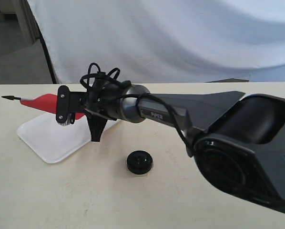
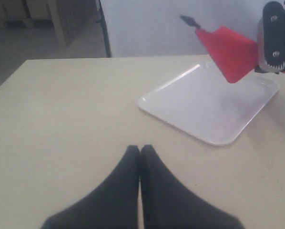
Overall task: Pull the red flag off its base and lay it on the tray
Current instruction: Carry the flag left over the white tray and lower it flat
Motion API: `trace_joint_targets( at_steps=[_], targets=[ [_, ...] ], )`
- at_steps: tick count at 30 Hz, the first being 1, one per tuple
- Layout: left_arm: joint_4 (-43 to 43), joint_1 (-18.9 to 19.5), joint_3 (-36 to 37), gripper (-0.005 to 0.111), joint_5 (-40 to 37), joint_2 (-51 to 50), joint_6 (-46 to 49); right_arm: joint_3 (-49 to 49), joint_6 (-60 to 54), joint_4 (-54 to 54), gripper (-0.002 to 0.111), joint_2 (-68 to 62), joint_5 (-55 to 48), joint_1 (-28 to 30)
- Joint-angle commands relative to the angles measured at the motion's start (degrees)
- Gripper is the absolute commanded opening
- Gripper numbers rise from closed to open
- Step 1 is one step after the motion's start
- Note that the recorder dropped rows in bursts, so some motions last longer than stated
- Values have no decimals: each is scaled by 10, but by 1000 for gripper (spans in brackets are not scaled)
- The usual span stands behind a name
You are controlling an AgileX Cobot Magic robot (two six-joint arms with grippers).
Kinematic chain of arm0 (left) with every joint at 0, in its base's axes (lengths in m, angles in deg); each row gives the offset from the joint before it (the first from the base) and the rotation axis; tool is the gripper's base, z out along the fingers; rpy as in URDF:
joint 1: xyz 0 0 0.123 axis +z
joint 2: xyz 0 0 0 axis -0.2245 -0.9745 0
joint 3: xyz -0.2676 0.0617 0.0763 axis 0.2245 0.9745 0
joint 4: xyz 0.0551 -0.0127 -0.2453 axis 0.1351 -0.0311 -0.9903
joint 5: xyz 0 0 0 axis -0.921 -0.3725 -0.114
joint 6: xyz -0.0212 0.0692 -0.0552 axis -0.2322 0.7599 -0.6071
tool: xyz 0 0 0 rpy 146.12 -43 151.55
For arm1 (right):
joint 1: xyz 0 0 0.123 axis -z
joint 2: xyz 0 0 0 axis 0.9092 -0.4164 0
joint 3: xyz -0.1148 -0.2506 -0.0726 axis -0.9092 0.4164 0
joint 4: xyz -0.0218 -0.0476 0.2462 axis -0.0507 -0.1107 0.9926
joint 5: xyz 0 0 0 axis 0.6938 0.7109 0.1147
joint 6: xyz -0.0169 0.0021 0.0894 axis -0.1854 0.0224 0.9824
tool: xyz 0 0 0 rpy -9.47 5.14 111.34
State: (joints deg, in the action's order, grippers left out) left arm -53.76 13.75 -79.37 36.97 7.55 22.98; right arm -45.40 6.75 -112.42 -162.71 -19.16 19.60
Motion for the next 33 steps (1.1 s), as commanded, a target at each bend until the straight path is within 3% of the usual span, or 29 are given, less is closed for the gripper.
trace_joint_targets(
  at_steps=[1,9,15,24,33],
  targets=[
    [1,-2,1,0,3,2,-4,-45,21,-18,0,-13,-88,-9],
    [1,-2,1,0,3,2,-4,-137,58,-16,0,-33,-115,-23],
    [1,-2,1,0,3,2,-4,-140,58,-21,0,-47,-5,-23],
    [1,-2,1,0,3,2,-4,-140,59,-66,0,-80,-108,-23],
    [1,-2,1,0,3,2,-4,-140,59,-90,0,-100,-49,-16]
  ],
)
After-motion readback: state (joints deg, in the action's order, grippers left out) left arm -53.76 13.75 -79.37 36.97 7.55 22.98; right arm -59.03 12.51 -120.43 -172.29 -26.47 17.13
